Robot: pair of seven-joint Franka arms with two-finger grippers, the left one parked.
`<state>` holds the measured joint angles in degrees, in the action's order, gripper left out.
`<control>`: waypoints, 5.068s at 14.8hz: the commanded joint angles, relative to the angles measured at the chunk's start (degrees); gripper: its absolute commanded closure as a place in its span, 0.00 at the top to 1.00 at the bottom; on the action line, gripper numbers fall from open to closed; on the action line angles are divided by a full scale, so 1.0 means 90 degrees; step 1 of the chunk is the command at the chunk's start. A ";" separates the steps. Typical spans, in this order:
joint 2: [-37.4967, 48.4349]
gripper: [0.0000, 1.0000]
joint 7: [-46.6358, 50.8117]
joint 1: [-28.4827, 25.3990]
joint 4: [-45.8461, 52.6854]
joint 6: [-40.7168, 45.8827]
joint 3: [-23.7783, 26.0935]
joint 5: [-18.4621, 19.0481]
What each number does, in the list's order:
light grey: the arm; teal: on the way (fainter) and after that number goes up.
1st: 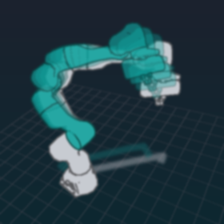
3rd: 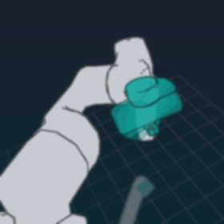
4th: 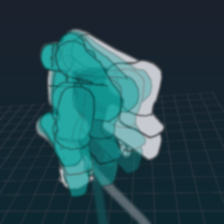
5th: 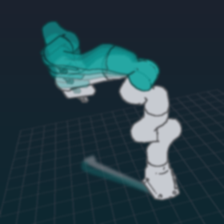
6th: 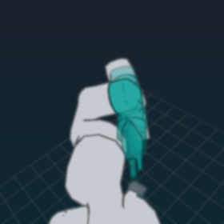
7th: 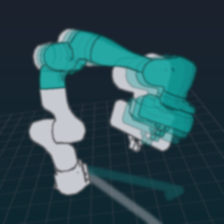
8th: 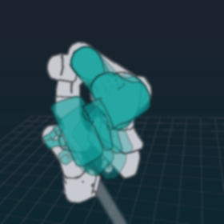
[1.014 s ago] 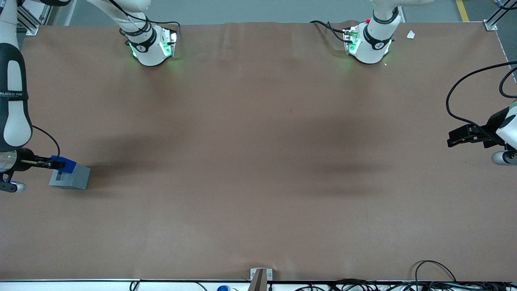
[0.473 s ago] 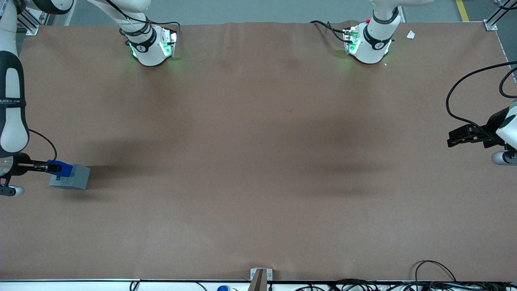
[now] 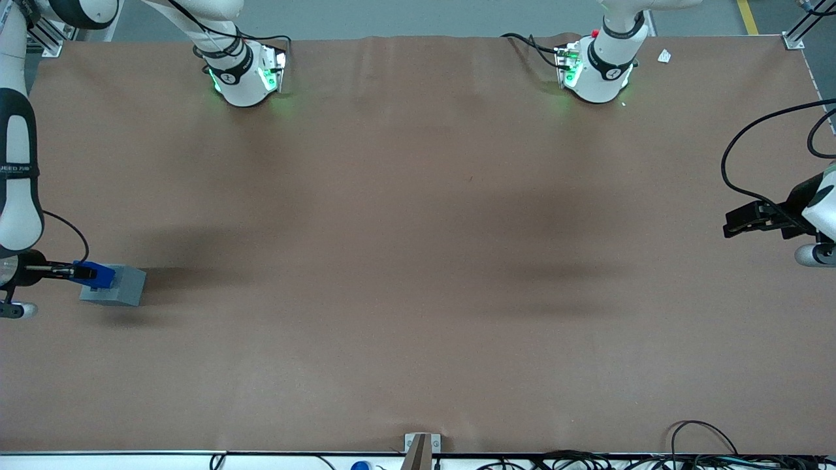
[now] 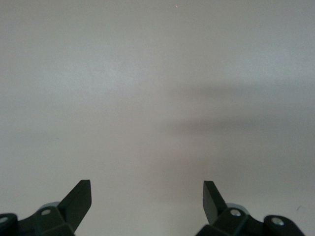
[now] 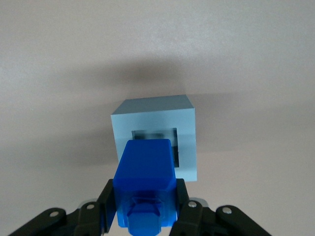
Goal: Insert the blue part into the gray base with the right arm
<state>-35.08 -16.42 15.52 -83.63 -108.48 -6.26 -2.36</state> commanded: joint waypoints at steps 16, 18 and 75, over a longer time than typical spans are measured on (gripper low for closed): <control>-0.0204 0.02 -0.0422 0.0131 0.0201 -0.0017 0.0081 0.0037; -0.0252 0.02 -0.0402 0.0160 0.0201 -0.0027 0.0071 0.0037; 0.5060 1.00 0.0955 -0.2105 -0.1547 0.2590 0.0139 0.0027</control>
<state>8.97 -8.82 -2.72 -95.01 -84.01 -4.88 -2.56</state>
